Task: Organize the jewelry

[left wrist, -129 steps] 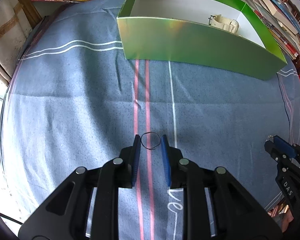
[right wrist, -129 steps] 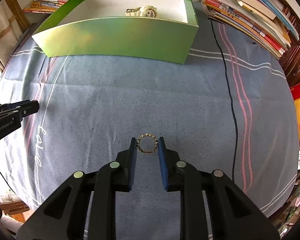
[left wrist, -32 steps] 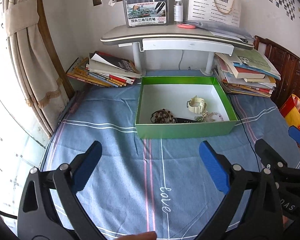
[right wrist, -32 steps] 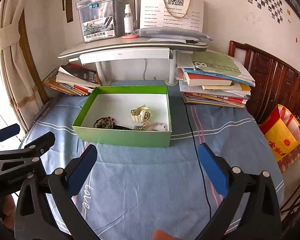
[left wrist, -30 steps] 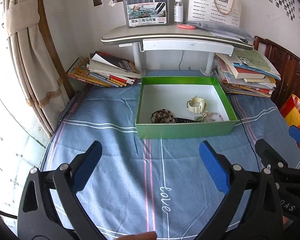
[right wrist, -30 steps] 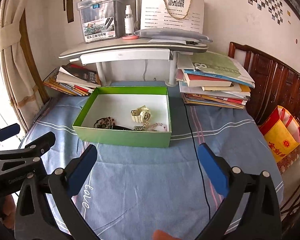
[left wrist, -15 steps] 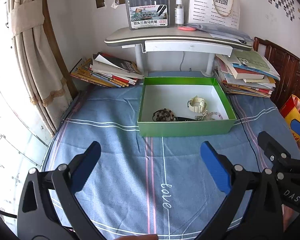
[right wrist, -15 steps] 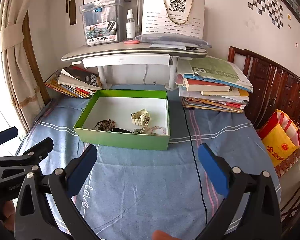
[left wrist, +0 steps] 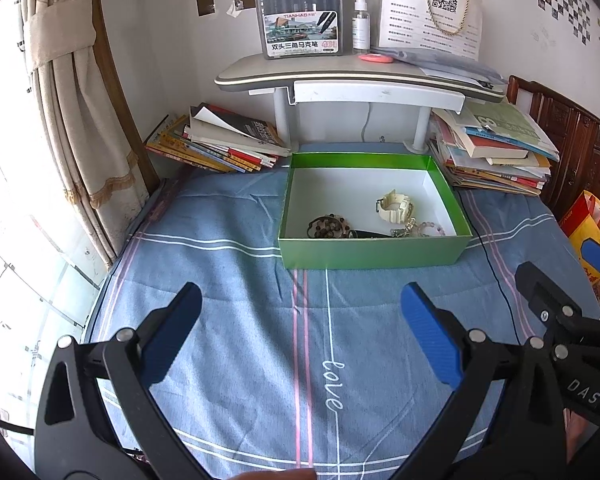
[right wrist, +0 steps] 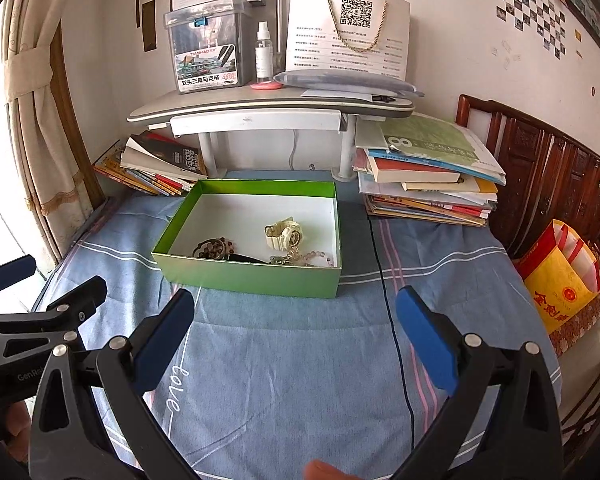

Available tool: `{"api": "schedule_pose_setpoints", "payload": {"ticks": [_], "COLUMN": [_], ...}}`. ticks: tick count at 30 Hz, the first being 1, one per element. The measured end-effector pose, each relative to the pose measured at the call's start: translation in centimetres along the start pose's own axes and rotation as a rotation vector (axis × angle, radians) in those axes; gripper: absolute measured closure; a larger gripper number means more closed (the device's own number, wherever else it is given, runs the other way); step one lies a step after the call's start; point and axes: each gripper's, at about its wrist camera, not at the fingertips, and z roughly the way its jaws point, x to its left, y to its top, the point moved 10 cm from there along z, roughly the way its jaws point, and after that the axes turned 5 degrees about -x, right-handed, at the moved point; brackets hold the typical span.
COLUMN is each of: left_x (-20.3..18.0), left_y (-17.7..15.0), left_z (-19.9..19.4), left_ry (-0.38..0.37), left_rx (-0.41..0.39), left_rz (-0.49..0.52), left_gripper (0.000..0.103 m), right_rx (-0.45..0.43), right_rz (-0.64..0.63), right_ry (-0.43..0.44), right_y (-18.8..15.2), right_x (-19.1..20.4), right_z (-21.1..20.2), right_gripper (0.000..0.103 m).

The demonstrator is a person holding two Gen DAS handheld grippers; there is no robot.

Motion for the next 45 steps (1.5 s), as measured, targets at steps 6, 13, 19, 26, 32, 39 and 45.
{"api": "schedule_pose_setpoints", "payload": {"ticks": [6,13,19,26,32,39,45], "left_x": [-0.03,0.22,0.25,0.22,0.13,0.09,0.12], "left_y": [-0.01,-0.09,-0.12,-0.15,-0.28,-0.36,-0.49], "left_z": [-0.01,-0.40,-0.58,-0.59,-0.62,-0.63,-0.64], "left_ry": [0.000,0.003,0.004,0.002,-0.005,-0.011,-0.011], "left_rx": [0.000,-0.002,-0.001,-0.002,0.000,0.003,0.004], "left_rz": [0.001,-0.001,-0.005,-0.003,0.003,0.006,0.007], "left_gripper": [0.004,0.004,0.004,0.004,0.004,0.004,0.004], "right_rx": [0.000,-0.003,-0.005,-0.007,-0.008,-0.007,-0.006], "right_rz": [0.003,0.001,-0.001,0.002,0.009,0.015,0.016], "right_ry": [0.000,0.002,0.004,0.002,-0.005,-0.011,-0.012], "right_y": [-0.06,0.01,0.05,0.04,-0.08,-0.26,-0.32], "right_x": [-0.01,0.17,0.37,0.41,0.36,0.24,0.24], "right_z": [-0.13,-0.40,-0.49,-0.56,-0.80,-0.92,-0.94], "right_gripper": [0.004,0.004,0.004,0.004,0.004,0.004,0.004]}}
